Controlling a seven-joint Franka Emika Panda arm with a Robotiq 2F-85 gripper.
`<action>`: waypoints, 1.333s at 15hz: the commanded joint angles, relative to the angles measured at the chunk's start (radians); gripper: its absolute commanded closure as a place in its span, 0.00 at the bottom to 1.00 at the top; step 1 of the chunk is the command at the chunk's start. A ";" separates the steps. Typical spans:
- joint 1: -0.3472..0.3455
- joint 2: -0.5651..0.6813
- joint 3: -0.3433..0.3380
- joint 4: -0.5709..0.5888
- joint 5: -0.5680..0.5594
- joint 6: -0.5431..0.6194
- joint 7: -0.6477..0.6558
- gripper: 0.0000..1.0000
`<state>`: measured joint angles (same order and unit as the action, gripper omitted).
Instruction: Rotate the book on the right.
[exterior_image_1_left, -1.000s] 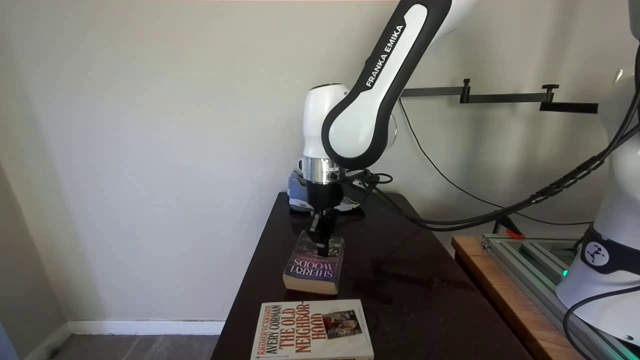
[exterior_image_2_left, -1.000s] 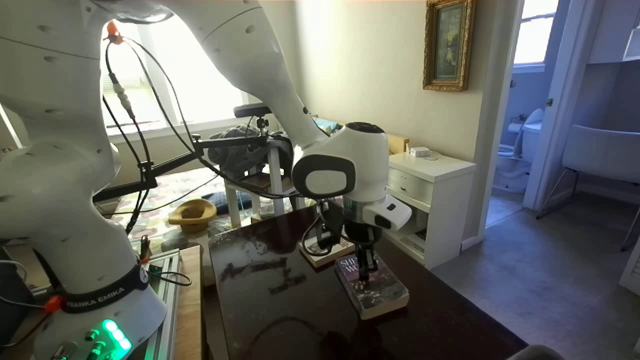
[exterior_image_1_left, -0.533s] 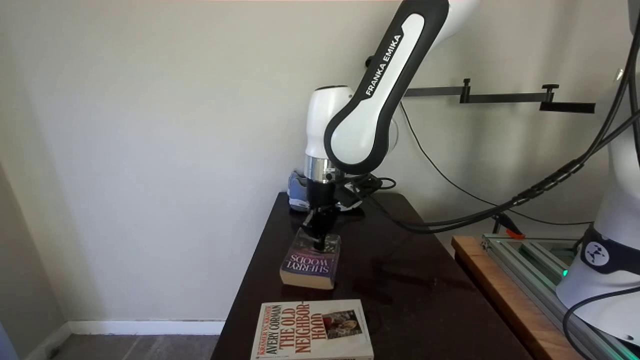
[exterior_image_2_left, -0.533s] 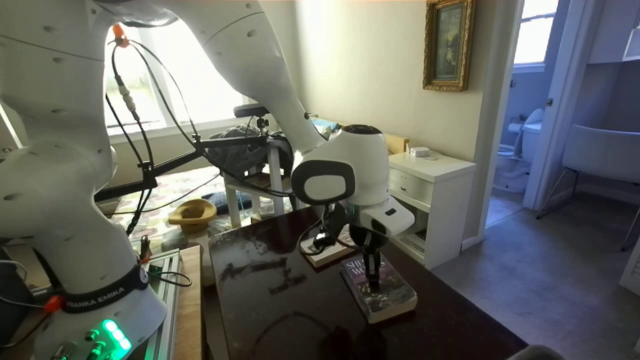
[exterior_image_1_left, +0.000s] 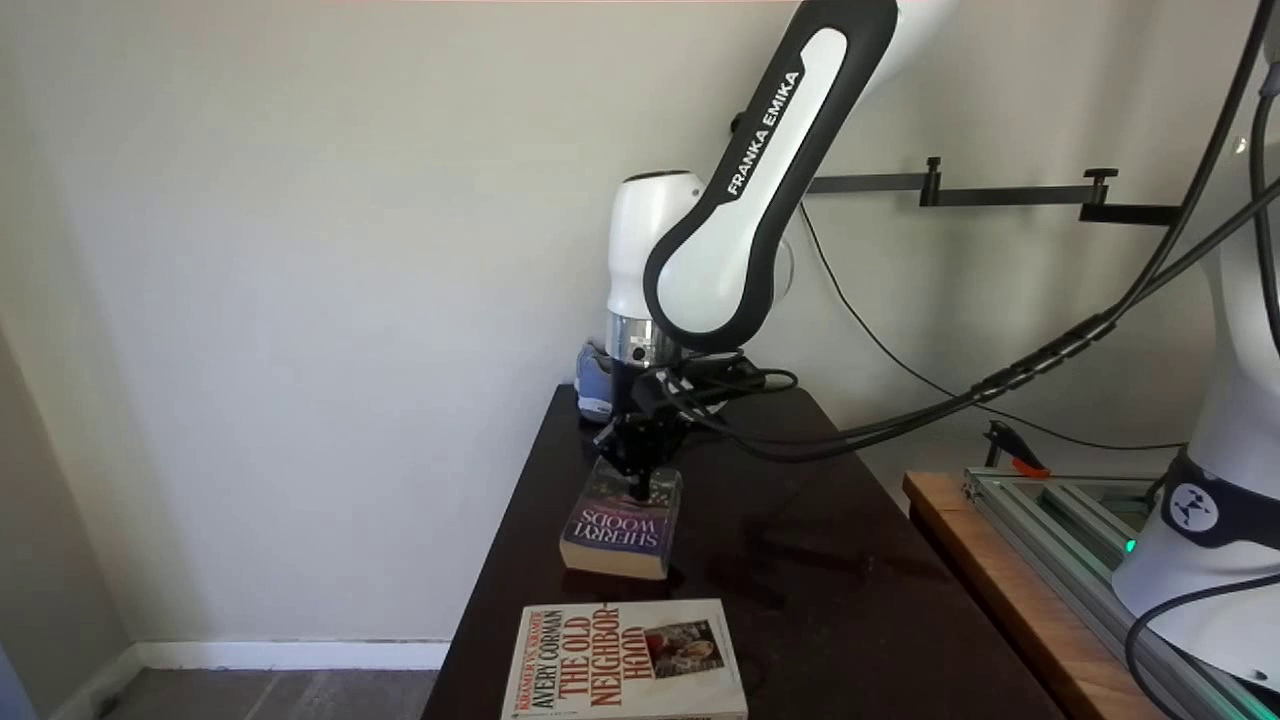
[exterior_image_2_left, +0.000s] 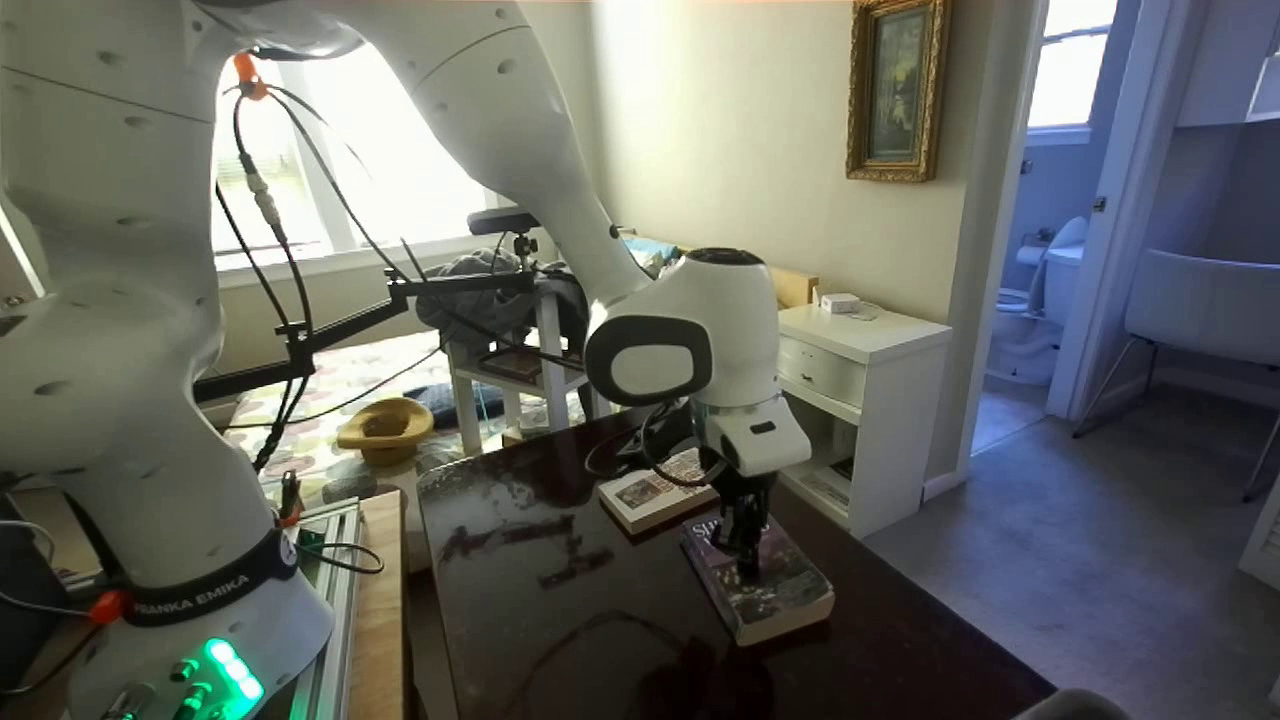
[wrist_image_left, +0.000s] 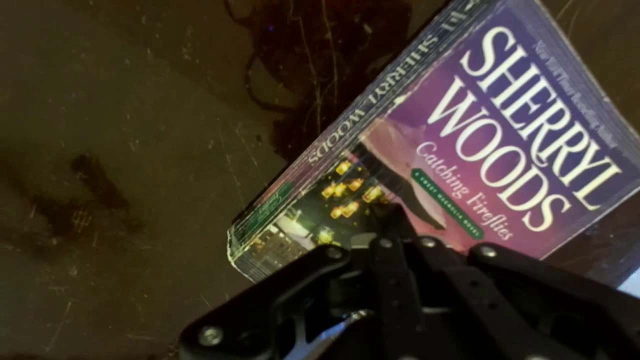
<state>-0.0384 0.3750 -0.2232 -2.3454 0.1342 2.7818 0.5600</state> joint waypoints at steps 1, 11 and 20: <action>0.027 0.056 0.007 0.020 0.058 -0.063 0.103 1.00; 0.048 0.054 0.004 0.018 0.102 -0.062 0.514 1.00; 0.024 -0.001 0.003 0.024 0.060 -0.089 0.522 1.00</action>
<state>-0.0101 0.3748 -0.2235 -2.3222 0.1986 2.6953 1.0789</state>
